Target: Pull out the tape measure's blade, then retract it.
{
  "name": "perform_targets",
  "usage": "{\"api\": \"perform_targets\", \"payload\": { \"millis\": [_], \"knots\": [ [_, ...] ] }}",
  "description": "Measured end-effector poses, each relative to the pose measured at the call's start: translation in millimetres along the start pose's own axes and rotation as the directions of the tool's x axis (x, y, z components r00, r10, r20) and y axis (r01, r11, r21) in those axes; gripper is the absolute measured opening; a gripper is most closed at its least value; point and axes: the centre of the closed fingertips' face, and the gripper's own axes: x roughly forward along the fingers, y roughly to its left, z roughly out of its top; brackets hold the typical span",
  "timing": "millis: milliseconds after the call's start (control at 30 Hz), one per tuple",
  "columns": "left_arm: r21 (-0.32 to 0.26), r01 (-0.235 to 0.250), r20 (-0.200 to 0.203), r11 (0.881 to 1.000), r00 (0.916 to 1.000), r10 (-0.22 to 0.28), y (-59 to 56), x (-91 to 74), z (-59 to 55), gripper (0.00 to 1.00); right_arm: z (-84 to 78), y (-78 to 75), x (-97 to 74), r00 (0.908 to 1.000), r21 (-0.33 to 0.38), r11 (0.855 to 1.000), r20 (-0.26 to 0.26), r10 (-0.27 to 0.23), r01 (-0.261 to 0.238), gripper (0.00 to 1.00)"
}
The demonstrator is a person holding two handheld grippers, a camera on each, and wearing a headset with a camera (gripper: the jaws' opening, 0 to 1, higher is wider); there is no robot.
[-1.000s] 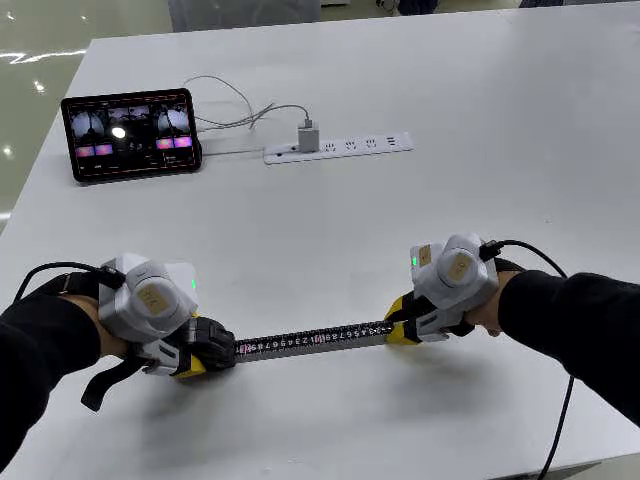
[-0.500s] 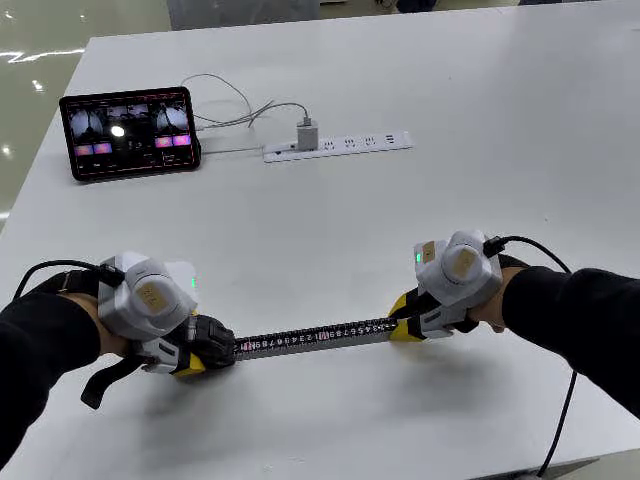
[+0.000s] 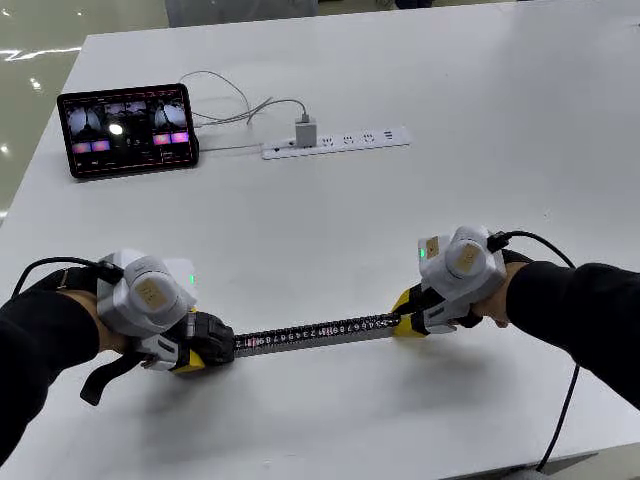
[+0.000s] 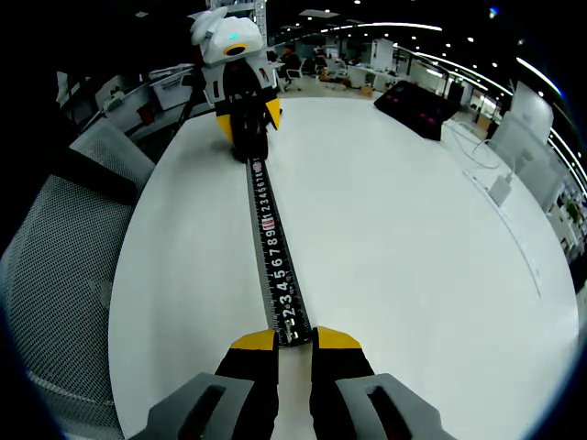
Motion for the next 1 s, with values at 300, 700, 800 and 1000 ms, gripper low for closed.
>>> {"api": "perform_targets", "payload": {
  "millis": [300, 700, 800, 1000],
  "knots": [
    [0.0, 0.0, -0.001, 1.0, 1.0, 0.0, -0.7, -0.7, 0.4, 0.33, -2.7, -0.9, -2.9, 1.0, 0.005, 1.0, -0.002, -0.003, 0.003, 0.08],
    [-0.002, -0.002, -0.002, 1.0, 1.0, 0.002, -1.0, -1.4, 0.4, 0.33, -6.5, -3.1, -4.4, 0.9999, 0.009, 1.0, -0.009, -0.006, 0.006, 0.08],
    [-0.002, -0.002, -0.003, 1.0, 1.0, 0.002, -0.6, -1.1, 0.1, 0.33, -7.6, -3.8, -5.1, 0.9999, 0.007, 1.0, -0.013, -0.006, 0.006, 0.08],
    [-0.002, -0.003, -0.002, 1.0, 1.0, 0.003, 0.2, -0.7, -0.4, 0.33, -9.6, -4.8, -6.2, 0.9999, 0.01, 1.0, -0.014, -0.008, 0.009, 0.08]
  ]
}}
